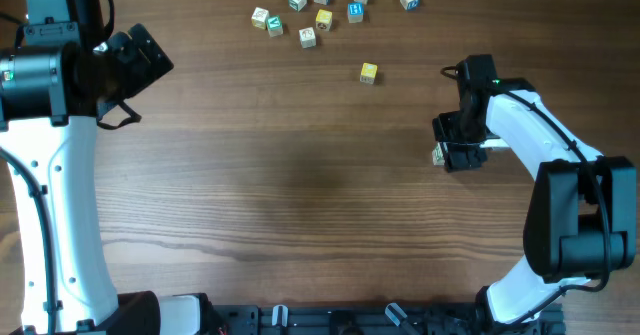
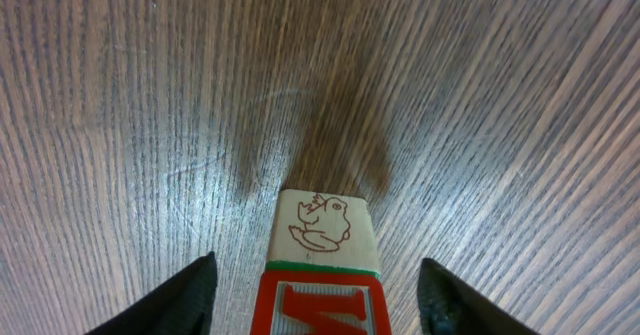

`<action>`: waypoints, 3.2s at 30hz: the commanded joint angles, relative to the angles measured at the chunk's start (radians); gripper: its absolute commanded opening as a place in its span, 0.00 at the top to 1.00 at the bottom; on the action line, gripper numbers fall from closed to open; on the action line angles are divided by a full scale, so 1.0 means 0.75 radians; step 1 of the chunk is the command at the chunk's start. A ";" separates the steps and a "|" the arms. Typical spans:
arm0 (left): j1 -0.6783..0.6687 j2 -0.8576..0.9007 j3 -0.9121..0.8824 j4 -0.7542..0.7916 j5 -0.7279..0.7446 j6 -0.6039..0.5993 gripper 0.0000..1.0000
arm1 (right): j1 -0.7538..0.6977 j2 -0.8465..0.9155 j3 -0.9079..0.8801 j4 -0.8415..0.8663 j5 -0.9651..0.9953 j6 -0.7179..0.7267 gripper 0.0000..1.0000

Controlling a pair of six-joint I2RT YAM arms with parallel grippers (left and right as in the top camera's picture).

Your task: Form a tower

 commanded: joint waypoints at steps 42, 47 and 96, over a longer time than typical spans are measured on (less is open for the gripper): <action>0.006 -0.003 -0.007 0.003 -0.012 -0.003 0.00 | 0.107 0.072 0.209 -0.241 0.117 -1.833 0.04; 0.006 -0.003 -0.007 0.003 -0.012 -0.003 0.00 | 0.107 0.078 0.207 -0.239 0.116 -1.832 0.05; 0.006 -0.003 -0.007 0.003 -0.012 -0.003 0.00 | 0.078 0.080 0.123 -0.128 0.112 -1.857 0.15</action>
